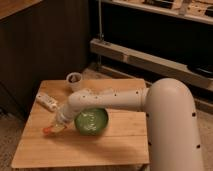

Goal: Place the pepper in the ceramic bowl

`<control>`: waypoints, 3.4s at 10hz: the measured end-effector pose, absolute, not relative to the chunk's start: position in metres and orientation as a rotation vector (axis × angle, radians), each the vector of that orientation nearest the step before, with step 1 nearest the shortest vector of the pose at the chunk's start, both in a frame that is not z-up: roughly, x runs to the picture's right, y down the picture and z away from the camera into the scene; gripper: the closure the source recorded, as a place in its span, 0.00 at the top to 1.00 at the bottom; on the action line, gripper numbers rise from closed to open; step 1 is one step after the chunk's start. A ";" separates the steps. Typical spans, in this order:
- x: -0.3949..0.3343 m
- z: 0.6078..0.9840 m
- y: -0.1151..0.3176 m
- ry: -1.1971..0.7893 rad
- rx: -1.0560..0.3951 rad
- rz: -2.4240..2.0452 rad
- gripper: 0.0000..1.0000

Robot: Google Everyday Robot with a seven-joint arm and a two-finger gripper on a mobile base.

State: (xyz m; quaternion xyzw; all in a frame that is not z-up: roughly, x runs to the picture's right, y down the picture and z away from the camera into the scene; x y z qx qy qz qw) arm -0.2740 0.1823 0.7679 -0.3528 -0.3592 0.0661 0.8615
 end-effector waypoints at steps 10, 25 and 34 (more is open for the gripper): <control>-0.210 0.762 0.121 -0.764 -0.657 0.189 0.15; -0.161 0.783 0.097 -0.741 -0.623 0.238 0.53; -0.159 0.786 0.099 -0.714 -0.614 0.236 0.53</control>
